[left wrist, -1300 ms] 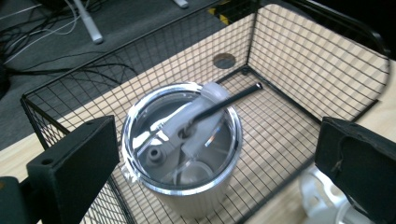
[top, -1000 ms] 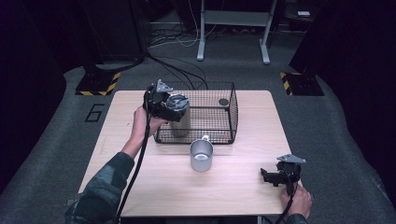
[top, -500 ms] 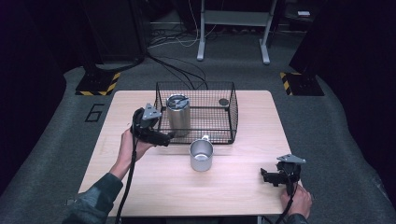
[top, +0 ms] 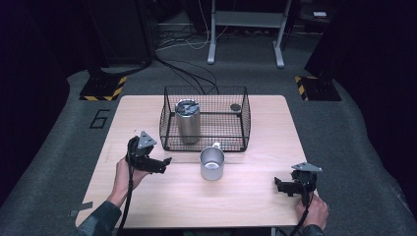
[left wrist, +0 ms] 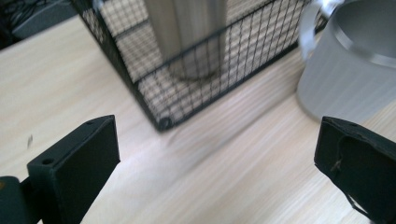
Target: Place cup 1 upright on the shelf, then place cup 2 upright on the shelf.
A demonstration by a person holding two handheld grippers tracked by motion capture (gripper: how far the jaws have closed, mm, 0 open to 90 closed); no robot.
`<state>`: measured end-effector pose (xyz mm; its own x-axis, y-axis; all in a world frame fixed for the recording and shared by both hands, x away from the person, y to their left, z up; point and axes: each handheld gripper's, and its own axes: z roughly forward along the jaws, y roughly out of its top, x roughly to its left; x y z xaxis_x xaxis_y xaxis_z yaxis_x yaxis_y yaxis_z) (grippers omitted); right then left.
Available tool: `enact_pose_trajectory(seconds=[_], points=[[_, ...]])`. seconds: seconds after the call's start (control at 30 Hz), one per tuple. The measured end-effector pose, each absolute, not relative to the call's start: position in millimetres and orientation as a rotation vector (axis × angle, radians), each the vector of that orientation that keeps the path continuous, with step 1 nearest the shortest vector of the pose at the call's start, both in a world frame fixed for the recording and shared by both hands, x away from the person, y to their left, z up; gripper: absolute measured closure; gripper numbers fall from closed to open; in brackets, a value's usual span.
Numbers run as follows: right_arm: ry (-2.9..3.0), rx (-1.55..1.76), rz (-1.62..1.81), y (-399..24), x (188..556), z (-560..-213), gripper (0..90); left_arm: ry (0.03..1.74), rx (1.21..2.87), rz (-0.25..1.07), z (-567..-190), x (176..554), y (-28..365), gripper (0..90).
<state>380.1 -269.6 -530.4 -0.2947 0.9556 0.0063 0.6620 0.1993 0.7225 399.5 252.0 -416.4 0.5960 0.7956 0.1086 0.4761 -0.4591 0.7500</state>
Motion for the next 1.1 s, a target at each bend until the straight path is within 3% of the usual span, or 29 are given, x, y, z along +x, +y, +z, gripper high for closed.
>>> enact_pose_trajectory(seconds=[0.73,1.1], points=[[2.029,1.51,0.87,-269,380,-530,0.0,1.298,2.125,0.603,-505,397,312,0.1],[2.035,1.508,0.868,-270,378,-530,0.0,1.288,2.144,0.523,-523,413,314,0.0]])
